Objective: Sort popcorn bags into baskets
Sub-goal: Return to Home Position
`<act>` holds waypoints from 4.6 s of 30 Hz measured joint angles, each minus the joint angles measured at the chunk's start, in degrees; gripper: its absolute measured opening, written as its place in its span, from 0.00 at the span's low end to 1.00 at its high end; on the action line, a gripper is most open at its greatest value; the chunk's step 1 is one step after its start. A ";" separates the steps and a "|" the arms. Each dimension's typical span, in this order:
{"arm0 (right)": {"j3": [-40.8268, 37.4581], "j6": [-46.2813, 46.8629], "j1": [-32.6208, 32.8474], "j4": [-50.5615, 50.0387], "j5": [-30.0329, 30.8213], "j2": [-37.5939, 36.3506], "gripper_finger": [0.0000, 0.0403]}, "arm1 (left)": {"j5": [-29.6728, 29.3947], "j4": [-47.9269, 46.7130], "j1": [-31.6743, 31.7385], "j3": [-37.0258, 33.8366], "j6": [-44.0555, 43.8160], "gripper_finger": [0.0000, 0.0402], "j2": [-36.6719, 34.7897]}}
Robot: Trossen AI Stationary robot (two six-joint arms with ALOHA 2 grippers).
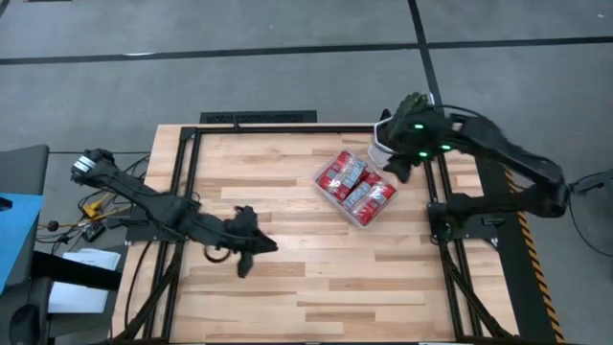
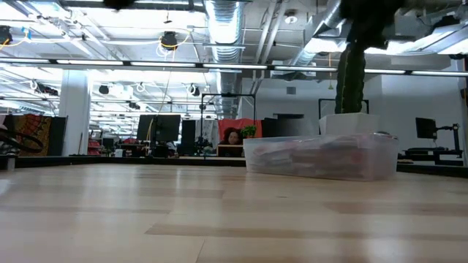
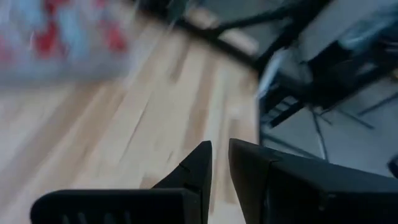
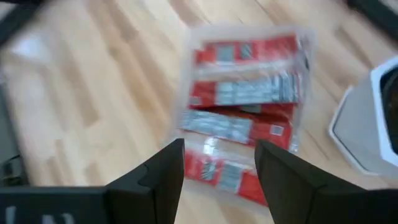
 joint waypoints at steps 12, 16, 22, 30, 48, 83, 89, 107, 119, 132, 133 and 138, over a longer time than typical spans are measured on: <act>-3.61 4.83 17.97 23.20 1.16 -26.85 0.55 | 6.12 6.46 1.36 0.07 28.91 0.11 -16.09; -18.06 6.60 22.19 41.07 3.30 -40.94 0.54 | 13.52 10.83 3.33 -4.13 29.71 0.11 -21.15; -40.04 12.90 27.11 58.81 5.27 -50.59 0.53 | 21.65 24.41 7.64 -18.94 23.66 0.11 -28.97; -55.65 12.67 35.13 75.27 14.08 -52.39 0.54 | 26.00 35.85 13.70 -38.59 13.73 0.11 -42.67; -67.72 8.73 43.33 71.28 30.07 -52.39 0.52 | 21.86 21.97 15.72 -53.75 14.71 0.11 -67.47; -67.79 13.86 42.59 65.66 30.24 -52.33 0.53 | 18.80 10.97 15.69 -53.94 13.23 0.11 -66.84; -67.80 13.91 42.59 65.56 30.24 -52.33 0.51 | 18.78 10.98 15.69 -53.96 13.25 0.11 -66.84; -67.83 13.93 42.59 65.46 30.24 -52.33 0.52 | 18.77 10.98 15.69 -53.96 13.25 0.11 -66.84; -67.85 13.86 42.59 65.46 30.24 -52.33 0.51 | 18.75 10.98 15.69 -53.96 13.25 0.11 -66.84; -67.85 13.86 42.59 65.46 30.24 -52.33 0.52 | 18.75 11.00 15.68 -53.96 13.25 0.11 -66.84; -67.85 13.86 42.59 65.45 30.24 -52.33 0.52 | 18.75 11.00 15.68 -53.96 13.25 0.11 -66.84; -67.85 13.86 42.61 65.44 30.24 -52.34 0.50 | 18.75 11.00 15.67 -53.96 13.25 0.11 -66.84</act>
